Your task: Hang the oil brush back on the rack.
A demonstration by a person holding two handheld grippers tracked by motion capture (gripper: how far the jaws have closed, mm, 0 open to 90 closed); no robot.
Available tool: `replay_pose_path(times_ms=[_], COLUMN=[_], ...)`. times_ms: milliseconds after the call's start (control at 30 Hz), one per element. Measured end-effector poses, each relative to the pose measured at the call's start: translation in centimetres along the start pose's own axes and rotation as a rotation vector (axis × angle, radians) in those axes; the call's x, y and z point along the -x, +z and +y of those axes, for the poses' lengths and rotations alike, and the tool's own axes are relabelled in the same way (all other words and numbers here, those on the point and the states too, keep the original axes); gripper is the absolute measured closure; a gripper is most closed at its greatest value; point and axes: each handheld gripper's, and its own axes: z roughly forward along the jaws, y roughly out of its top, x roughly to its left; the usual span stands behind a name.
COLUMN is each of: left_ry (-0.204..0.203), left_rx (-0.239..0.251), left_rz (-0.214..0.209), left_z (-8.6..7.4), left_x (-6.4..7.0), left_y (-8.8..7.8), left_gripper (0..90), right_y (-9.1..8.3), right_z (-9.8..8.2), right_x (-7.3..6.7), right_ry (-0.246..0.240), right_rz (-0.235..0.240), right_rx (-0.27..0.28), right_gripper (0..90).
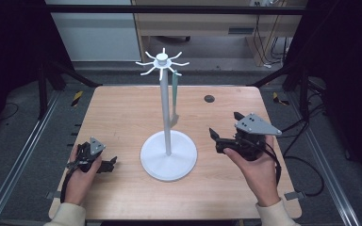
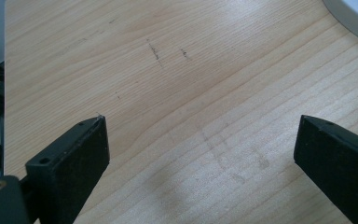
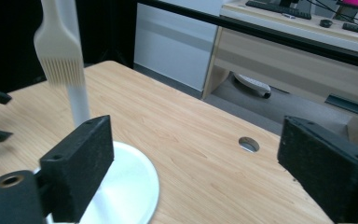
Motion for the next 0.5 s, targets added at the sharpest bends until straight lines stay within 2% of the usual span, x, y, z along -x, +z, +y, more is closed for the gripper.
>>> replay_pose_path(times_ms=[133, 500], left_ry=[0.000, 0.000], left_rx=[-0.003, -0.001], left_rz=[0.000, 0.000], left_z=[0.0, 0.0], left_x=[0.0, 0.1], left_y=[0.0, 0.0], left_gripper=[2.8, 2.8], right_y=[0.4, 1.9], right_z=[-1.2, -5.1], right_x=[0.4, 2.2], right_ry=[0.005, 0.038], right_rz=[0.002, -0.057], right_rx=[-0.003, -0.068], right_gripper=[7.6, 6.1])
